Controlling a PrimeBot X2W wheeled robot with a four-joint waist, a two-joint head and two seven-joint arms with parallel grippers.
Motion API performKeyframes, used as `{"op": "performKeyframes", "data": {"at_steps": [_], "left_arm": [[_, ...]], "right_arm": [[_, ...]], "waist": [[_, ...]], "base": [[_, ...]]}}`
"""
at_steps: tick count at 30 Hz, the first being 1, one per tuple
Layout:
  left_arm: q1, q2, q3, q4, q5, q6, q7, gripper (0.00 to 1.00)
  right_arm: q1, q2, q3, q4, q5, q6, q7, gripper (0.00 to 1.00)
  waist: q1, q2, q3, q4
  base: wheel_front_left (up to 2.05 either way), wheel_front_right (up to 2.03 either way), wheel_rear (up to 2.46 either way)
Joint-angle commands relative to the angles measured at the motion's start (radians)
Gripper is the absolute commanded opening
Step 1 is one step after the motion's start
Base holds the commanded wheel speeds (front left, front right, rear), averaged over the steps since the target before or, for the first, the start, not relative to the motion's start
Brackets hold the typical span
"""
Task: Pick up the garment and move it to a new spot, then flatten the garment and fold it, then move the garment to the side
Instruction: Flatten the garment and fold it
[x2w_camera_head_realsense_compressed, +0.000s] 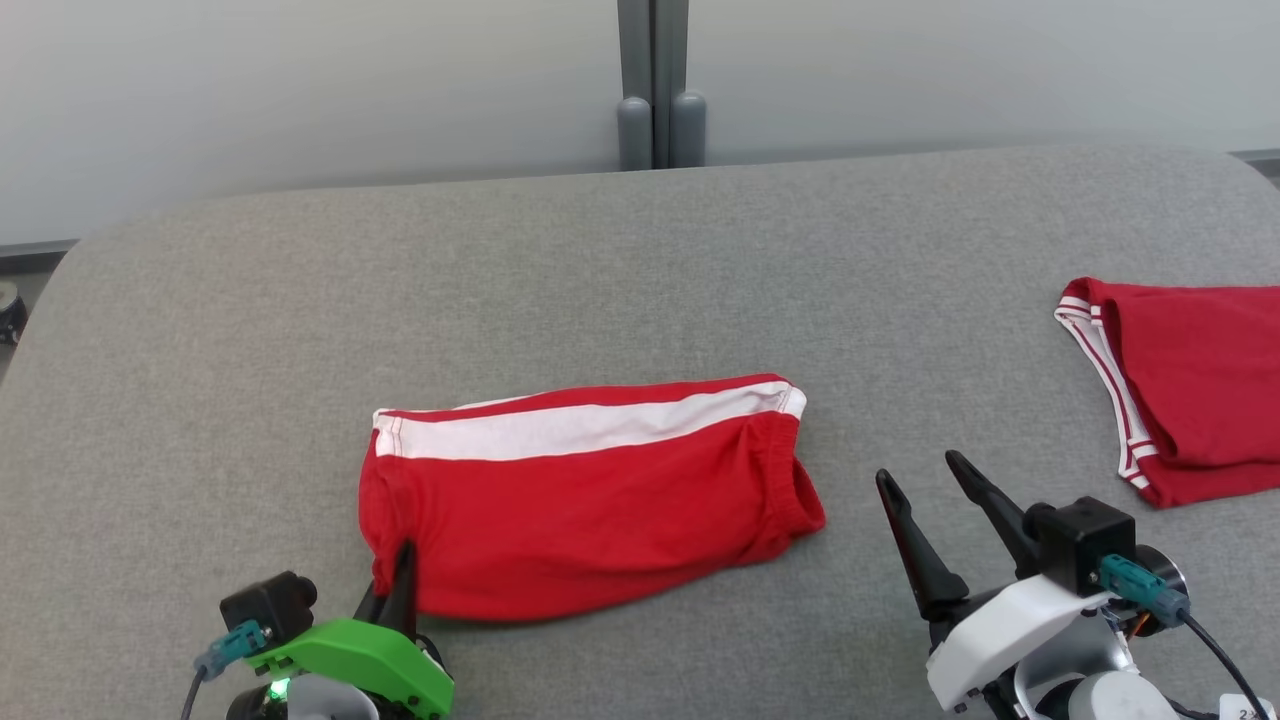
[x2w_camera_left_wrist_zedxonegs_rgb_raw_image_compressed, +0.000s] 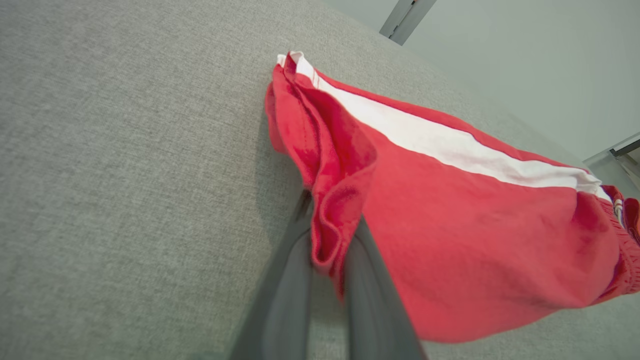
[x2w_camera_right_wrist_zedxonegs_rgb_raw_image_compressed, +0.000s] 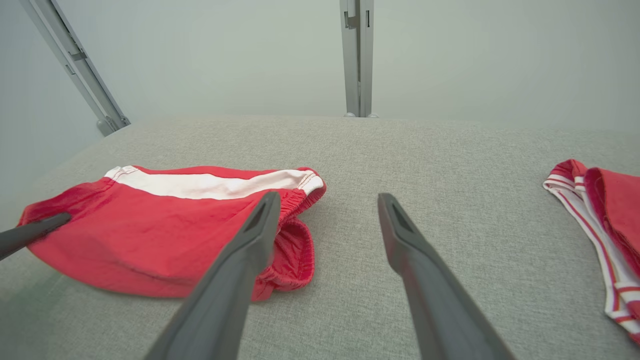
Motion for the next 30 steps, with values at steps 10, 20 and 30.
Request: {"op": "performKeyframes", "data": {"at_steps": [10,20,30], "left_arm": [[0.034,0.013,0.089,-0.1,0.126,0.03,-0.003,1.0],[0.081,-0.023,0.187,-0.255,0.358,0.03,-0.003,1.0],[0.102,-0.09,0.244,-0.234,0.42,-0.017,-0.003,1.0]], "right_arm": [[-0.018,0.005,0.019,0.06,-0.019,-0.001,0.021,1.0],[-0.167,-0.006,0.121,0.187,-0.019,-0.001,0.102,1.0],[-0.298,-0.005,0.099,0.436,-0.043,-0.001,0.173,1.0]], "waist": [[0.0,0.0,-0.013,0.011],[0.0,0.0,-0.015,0.057],[0.0,0.0,0.005,0.143]], "base": [[0.0,0.0,0.0],[0.0,0.0,0.0],[0.0,0.0,0.0]]}}
